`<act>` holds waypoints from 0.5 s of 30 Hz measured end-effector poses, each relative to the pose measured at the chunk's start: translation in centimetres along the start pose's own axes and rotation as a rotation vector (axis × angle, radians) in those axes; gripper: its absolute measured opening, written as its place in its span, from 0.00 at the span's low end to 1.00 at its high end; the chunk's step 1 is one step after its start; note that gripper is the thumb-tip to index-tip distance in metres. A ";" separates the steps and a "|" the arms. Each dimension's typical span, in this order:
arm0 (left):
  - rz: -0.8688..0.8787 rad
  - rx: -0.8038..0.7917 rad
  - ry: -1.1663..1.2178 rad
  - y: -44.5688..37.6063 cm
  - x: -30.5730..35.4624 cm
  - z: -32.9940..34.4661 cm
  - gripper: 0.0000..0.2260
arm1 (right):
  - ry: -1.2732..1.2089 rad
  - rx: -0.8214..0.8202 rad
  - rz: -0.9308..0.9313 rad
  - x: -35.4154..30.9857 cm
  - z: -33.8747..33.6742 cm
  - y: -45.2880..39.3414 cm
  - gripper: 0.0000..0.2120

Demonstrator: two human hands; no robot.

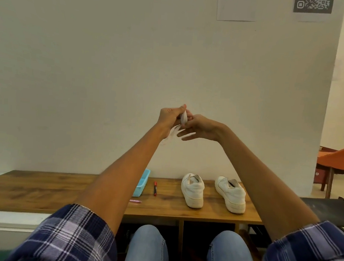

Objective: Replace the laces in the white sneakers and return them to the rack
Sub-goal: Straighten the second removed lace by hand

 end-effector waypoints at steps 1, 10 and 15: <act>0.029 -0.003 -0.057 -0.1 0.1 -0.2 0.11 | 0.011 0.009 0.029 0.0 0.0 -0.1 0.07; 0.096 0.039 -0.137 -0.3 -0.4 -1.4 0.11 | 0.073 0.130 0.183 0.1 -0.1 -0.2 0.06; 0.092 0.070 -0.072 -0.2 -0.6 -0.8 0.11 | 0.070 0.188 0.195 0.9 0.4 -0.9 0.04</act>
Point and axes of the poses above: each hand's wrist, its own y-axis away from the middle knuckle, its own z-axis out of the palm, x = y × z, the point moved 4 cm from there along -y, towards the middle knuckle, and after that the axes turned 12 degrees about z, right-handed, at the moved point
